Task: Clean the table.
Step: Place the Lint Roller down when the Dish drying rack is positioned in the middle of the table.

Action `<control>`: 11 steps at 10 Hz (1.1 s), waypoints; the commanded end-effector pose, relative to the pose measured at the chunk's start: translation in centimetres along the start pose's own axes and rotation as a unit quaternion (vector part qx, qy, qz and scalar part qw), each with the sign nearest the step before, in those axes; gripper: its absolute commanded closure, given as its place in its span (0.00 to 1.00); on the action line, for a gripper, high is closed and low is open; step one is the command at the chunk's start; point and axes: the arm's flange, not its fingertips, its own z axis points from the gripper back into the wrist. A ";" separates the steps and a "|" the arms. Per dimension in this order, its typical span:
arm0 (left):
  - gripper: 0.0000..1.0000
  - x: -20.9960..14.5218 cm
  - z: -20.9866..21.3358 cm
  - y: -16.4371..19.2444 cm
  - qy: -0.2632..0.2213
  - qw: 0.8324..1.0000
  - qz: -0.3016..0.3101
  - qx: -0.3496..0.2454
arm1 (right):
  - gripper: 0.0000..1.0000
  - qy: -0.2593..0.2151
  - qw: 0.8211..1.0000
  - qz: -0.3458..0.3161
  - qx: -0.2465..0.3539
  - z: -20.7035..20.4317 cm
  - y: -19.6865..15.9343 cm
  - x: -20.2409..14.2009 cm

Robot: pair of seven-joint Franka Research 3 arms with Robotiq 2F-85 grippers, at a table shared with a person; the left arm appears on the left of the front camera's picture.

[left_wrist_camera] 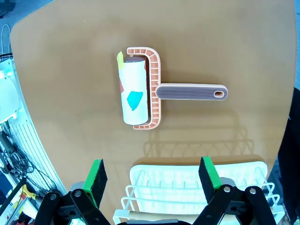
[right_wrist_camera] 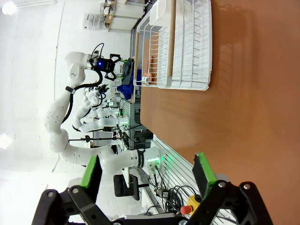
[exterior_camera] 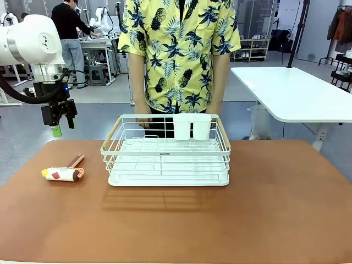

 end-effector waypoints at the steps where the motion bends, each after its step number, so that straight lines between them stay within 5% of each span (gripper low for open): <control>1: 0.00 0.0 0.1 0.0 -0.001 1.000 0.002 0.000 | 0.00 -0.001 1.000 0.005 0.004 0.1 0.3 0.0; 11: 0.00 0.0 0.1 0.0 -0.001 1.000 0.002 0.000 | 0.00 -0.001 1.000 0.005 0.004 0.1 0.3 0.0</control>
